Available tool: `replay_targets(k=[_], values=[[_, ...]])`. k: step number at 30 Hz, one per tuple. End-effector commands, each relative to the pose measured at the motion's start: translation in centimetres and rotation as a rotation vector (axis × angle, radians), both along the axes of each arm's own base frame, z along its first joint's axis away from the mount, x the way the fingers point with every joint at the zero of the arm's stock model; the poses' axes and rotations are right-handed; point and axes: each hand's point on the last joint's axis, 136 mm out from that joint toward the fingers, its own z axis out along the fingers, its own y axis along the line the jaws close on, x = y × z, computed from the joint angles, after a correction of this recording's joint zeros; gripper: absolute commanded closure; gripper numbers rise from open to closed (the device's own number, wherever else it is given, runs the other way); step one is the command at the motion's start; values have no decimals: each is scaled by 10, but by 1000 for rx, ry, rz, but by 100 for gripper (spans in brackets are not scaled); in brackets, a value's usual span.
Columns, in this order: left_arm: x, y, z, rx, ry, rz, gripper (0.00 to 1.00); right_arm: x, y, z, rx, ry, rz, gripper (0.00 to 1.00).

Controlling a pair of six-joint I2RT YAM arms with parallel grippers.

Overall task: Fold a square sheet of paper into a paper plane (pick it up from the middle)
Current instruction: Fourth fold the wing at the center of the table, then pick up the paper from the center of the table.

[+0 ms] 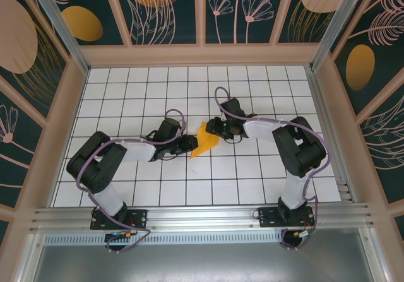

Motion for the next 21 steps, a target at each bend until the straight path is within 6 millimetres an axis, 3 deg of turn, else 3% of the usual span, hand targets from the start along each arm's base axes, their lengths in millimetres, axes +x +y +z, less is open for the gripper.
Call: replay_targets(k=[1,9,21], values=[[7,5,-9,35,10,23,69,3,7,-3,22,12,-2,57],[6,12,-20,83,32,35,82,6,16,-2,52,19,17,59],[5,15,-23,89,39,36,83,7,25,-4,106,30,22,68]])
